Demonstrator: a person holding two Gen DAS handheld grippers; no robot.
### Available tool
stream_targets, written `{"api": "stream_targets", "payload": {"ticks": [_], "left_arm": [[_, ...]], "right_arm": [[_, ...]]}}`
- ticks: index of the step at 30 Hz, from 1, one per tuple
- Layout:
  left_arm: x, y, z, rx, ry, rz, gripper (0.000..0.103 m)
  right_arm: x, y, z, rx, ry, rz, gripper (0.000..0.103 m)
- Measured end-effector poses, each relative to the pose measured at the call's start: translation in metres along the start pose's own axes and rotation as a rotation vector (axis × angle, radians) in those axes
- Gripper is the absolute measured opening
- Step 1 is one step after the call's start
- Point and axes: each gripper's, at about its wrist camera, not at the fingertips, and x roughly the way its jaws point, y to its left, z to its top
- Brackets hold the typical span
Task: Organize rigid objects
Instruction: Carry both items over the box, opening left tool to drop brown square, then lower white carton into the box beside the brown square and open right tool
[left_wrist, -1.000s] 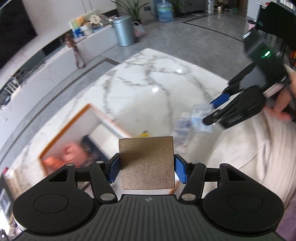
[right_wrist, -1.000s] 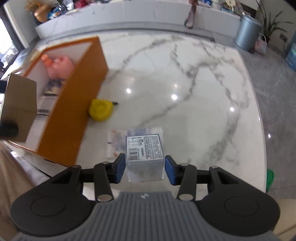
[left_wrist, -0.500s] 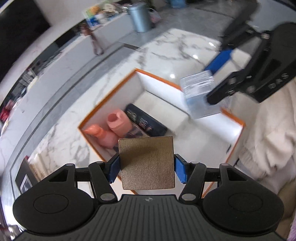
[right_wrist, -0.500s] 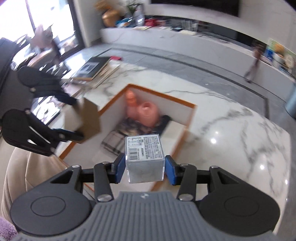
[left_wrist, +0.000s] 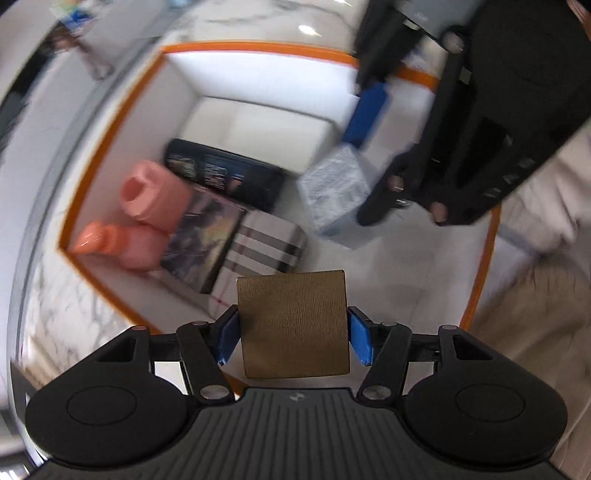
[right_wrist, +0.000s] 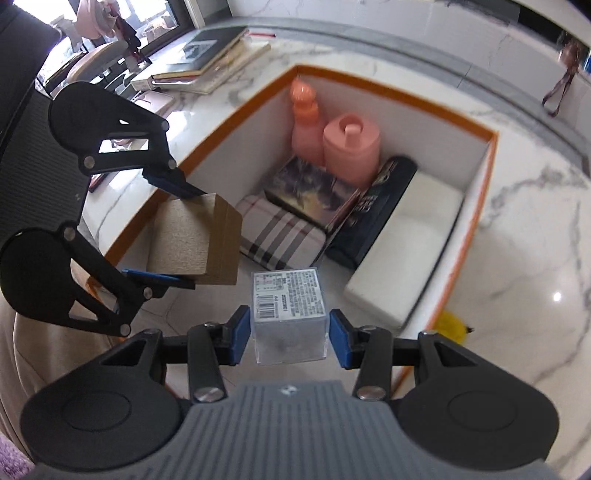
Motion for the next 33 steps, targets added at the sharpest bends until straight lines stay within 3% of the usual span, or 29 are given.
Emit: {"api": "stream_targets", "payload": {"ticks": [6,12,16,23,25,30,33], "left_arm": [[0.015,-0.005,0.005,0.157,0.083,-0.026,0.069],[0.030,-0.002,0.006,0.238,0.145,-0.078,0.069],[0.038,0.004,0.007,0.188,0.184,-0.122,0.068],[0.038,0.010,0.004,0.123,0.145,-0.157,0.067],[0.038,0.009,0.004,0.145,0.151,-0.147,0.070],[0.037,-0.009,0.005,0.285,0.169,-0.015,0.074],[0.032,-0.011,0.006,0.275,0.145,0.011,0.074]], "right_arm": [[0.015,0.001,0.004,0.044,0.015,0.036,0.047],[0.025,-0.003,0.004,0.066,0.024,0.045,0.047],[0.026,-0.003,0.003,0.069,0.030,0.051,0.047],[0.029,-0.005,0.004,0.074,0.036,0.049,0.047],[0.031,-0.005,0.005,0.078,0.041,0.053,0.047],[0.036,-0.005,0.004,0.141,0.043,0.043,0.047],[0.036,-0.008,0.005,0.230,0.026,0.023,0.047]]}}
